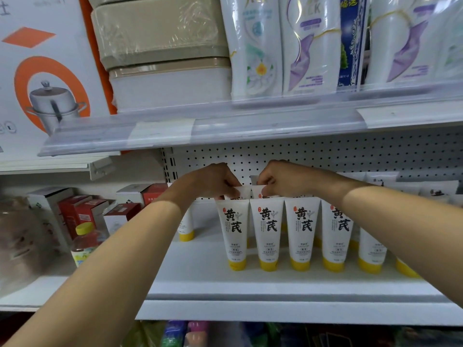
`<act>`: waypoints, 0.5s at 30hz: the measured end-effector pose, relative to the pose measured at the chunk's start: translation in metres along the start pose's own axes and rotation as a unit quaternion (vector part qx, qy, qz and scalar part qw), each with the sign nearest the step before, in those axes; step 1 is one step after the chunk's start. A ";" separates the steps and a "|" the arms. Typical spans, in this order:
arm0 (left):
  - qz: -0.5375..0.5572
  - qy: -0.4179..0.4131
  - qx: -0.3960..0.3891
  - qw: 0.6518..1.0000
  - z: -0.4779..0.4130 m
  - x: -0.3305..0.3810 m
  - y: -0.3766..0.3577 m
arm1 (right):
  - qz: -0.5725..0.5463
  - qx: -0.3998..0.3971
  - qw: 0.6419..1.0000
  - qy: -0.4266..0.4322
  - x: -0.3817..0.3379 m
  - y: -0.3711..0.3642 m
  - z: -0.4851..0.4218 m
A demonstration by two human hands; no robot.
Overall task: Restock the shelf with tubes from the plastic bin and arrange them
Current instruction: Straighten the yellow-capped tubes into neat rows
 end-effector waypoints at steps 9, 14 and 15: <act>0.025 -0.010 0.001 1.000 0.001 0.000 -0.003 | 0.007 -0.002 1.000 -0.003 0.000 -0.001 -0.002; 0.071 -0.008 0.040 0.997 0.001 -0.009 0.007 | 0.014 -0.003 1.000 0.000 -0.002 0.002 -0.001; 0.088 -0.001 0.078 0.993 0.003 -0.015 0.017 | 0.013 0.005 1.000 0.004 -0.002 0.004 0.000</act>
Point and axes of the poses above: each hand's wrist, its own z-axis away from the middle knuckle, its own y-axis out of the back of the hand, x = y × z, the point moved 9 cm from there along -z, towards the middle knuckle, and after that the axes turned 7 degrees about -y, right-handed, at the moved point
